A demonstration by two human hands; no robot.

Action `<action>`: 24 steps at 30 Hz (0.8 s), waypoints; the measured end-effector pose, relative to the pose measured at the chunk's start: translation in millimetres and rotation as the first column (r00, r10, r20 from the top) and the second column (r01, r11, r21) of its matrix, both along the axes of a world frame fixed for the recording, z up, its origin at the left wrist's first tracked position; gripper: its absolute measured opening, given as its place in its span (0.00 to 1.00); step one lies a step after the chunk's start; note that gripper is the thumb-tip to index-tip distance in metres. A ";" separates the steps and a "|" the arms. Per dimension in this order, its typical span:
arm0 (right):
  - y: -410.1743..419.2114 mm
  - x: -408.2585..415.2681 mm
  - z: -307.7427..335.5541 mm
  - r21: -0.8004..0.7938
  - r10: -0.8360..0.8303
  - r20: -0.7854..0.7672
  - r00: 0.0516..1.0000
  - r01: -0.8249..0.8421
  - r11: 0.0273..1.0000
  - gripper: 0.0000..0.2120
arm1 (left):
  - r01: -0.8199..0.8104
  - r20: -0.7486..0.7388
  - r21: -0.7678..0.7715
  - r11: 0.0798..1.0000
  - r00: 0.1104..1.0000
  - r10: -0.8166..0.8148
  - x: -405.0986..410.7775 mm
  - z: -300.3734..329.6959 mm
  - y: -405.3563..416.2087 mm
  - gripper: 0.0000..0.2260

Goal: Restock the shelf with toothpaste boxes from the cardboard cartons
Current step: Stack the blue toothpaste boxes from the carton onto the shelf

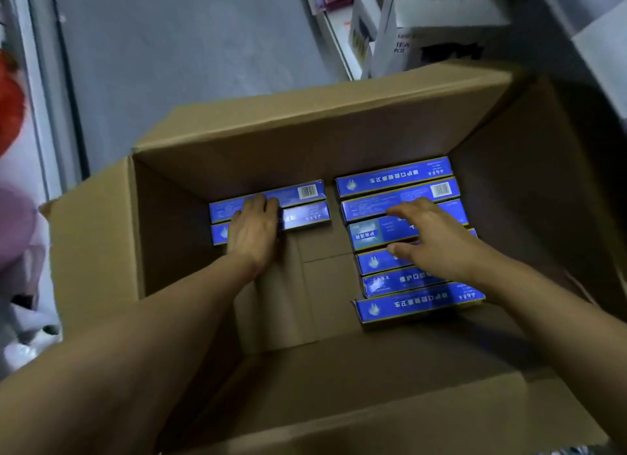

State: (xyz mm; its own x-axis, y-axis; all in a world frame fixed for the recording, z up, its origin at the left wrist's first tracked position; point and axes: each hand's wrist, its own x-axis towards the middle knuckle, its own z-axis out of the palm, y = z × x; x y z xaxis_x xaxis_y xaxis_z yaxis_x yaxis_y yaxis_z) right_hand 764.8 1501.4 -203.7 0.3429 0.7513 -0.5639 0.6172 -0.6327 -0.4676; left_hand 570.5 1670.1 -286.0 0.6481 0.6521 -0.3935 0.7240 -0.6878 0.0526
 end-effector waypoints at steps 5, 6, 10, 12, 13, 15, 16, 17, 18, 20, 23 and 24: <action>0.0 -0.3 -8.9 -0.001 -0.001 -0.015 1.000 0.001 1.000 0.27 | 0.055 -0.029 0.001 0.999 0.998 -0.055 1.8 -9.1 2.1 0.22; 0.0 -1.3 -10.2 -0.001 -0.005 -0.019 1.000 0.005 1.000 0.27 | 0.051 -0.026 -0.009 0.999 0.998 -0.052 2.1 -8.4 2.9 0.21; 0.9 -6.6 -7.1 0.007 -0.028 -0.024 0.999 0.028 1.000 0.26 | -0.083 0.017 -0.151 0.985 0.996 0.086 0.0 -0.4 8.4 0.19; 1.6 -11.8 -1.2 0.009 -0.040 -0.037 0.999 0.041 0.999 0.25 | -0.193 0.034 -0.308 0.932 0.976 0.214 -1.3 5.1 10.8 0.16; 2.0 -15.1 1.9 0.010 -0.049 -0.046 0.998 0.049 0.999 0.25 | -0.262 0.047 -0.415 0.871 0.950 0.308 -2.1 7.6 11.5 0.13; 4.0 -21.6 7.6 0.013 -0.069 -0.062 0.996 0.070 0.997 0.24 | -0.376 0.043 -0.663 0.647 0.844 0.534 -1.5 20.3 8.3 0.06; 5.2 -24.7 10.0 0.011 -0.079 -0.067 0.995 0.080 0.997 0.24 | -0.394 0.006 -0.755 0.524 0.796 0.606 -0.3 29.2 4.2 0.08; 6.2 -27.9 11.9 0.009 -0.092 -0.074 0.993 0.093 0.996 0.25 | -0.391 -0.041 -0.823 0.411 0.763 0.645 0.8 36.2 -0.1 0.09; 7.2 -31.0 14.0 0.009 -0.115 -0.090 0.989 0.116 0.993 0.25 | -0.372 -0.073 -0.869 0.326 0.748 0.659 3.0 44.1 -4.9 0.09; 8.9 -37.6 16.3 -0.008 -0.200 -0.172 0.965 0.201 0.979 0.26 | -0.303 -0.093 -0.930 0.208 0.742 0.664 9.3 58.5 -14.8 0.06; 10.9 -47.6 15.1 -0.035 -0.358 -0.336 0.871 0.368 0.929 0.26 | -0.234 -0.110 -0.968 0.095 0.730 0.675 21.6 69.6 -29.8 0.03; 10.9 -49.9 13.1 -0.031 -0.396 -0.363 0.843 0.414 0.910 0.24 | -0.218 -0.117 -0.974 0.064 0.723 0.681 26.2 70.7 -35.1 0.03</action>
State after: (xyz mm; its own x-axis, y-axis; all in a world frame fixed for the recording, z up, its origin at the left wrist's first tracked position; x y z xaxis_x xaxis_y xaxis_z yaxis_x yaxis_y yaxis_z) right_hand 714.9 1512.3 -190.6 0.4075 0.6175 -0.6727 0.0984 -0.7621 -0.6399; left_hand 596.7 1635.0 -215.3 0.5842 0.1964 -0.7875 0.6386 0.4876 0.5953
